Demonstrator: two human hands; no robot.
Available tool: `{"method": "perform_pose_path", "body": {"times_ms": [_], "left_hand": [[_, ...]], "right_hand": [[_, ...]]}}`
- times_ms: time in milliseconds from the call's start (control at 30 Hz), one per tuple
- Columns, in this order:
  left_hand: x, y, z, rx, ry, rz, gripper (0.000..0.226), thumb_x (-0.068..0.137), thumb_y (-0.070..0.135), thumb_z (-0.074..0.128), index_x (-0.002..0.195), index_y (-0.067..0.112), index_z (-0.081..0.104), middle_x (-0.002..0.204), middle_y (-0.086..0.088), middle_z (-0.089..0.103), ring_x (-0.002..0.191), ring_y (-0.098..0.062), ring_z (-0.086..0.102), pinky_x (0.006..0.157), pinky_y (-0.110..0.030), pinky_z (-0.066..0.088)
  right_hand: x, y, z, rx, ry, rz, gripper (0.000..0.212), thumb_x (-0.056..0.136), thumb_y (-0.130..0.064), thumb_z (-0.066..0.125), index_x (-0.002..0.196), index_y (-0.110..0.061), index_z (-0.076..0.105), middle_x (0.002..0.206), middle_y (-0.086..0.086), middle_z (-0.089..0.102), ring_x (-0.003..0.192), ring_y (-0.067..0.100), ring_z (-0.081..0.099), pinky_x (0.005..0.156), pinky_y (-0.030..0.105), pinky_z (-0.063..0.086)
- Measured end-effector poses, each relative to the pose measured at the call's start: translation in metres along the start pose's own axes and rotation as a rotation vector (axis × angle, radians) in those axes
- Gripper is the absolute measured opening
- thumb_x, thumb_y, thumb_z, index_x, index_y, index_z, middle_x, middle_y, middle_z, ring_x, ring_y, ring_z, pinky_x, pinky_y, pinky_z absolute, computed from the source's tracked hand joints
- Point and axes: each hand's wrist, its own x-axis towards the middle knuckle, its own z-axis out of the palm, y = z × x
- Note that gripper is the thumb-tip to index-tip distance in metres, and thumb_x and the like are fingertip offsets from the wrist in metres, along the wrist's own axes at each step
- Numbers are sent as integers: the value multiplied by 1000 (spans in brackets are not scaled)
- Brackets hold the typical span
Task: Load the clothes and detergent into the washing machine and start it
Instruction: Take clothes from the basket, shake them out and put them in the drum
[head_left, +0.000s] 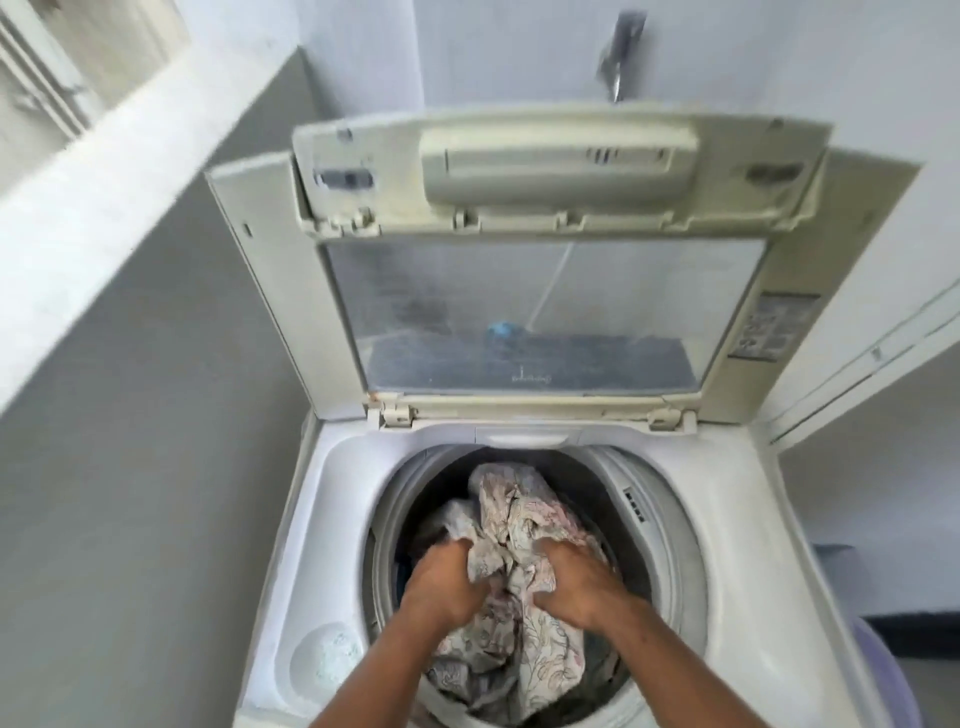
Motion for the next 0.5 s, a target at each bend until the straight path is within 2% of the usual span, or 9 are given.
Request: {"method": "perform_pose_path", "body": {"times_ms": [33,100,167,233,300,333,367,433,500], "left_hand": [[-11,2,-6,-60,33,29,59,93,43,71,144,19,55,141,-2,63,124,-21,63,111,-38,51],[-34,4,-18,-166,86,85,61,90,44,73,144,23,56,139,0,66,118,-16,67,104,-31,54],[-57,9,-29,-280,137,130,54,91,39,75,140,22,60,130,1,70,100,-8,71,85,-16,56],[-80,15,-38,-419,174,145,48,92,29,77,137,19,62,121,1,71,89,1,68,69,-5,51],[-98,20,-43,-600,193,133,41,93,19,78,131,14,64,114,1,73,89,1,69,64,-7,53],[-104,23,-45,-690,214,121,39,93,16,77,130,11,66,111,0,74,91,-4,72,65,-10,54],[-108,26,-46,-775,224,103,37,94,14,77,130,12,66,109,0,75,93,-10,74,68,-13,56],[-116,34,-51,-976,236,63,33,96,13,74,128,16,67,108,-2,77,97,-19,76,71,-23,57],[-122,47,-58,-1186,223,28,28,99,12,69,127,17,66,111,-5,77,100,-23,76,73,-30,57]], "right_hand": [[-14,-6,-7,16,15,-28,77,94,-27,75,159,-30,34,164,2,40,146,22,45,122,40,38],[-39,-18,-20,42,48,-75,71,96,-29,74,158,-30,38,161,1,44,145,20,46,121,35,37],[-61,-29,-28,95,88,-108,67,95,-32,74,155,-31,43,160,-1,45,144,19,47,119,33,38],[-84,-40,-34,181,145,-138,60,94,-32,75,149,-32,50,156,-7,48,134,19,58,109,31,48],[-104,-50,-36,309,197,-163,54,94,-23,76,144,-32,56,146,-9,55,108,19,73,84,28,62],[-110,-55,-37,383,238,-176,50,94,-19,75,140,-30,58,142,-11,56,93,14,75,70,23,61],[-118,-61,-39,458,293,-177,46,94,-16,76,136,-28,62,139,-10,60,85,8,73,65,19,59],[-126,-70,-43,624,403,-161,37,92,-15,78,123,-29,66,128,-5,68,91,6,71,72,26,64],[-129,-76,-47,878,459,-148,31,92,-10,77,116,-26,66,119,2,72,96,16,73,72,34,66]]}}
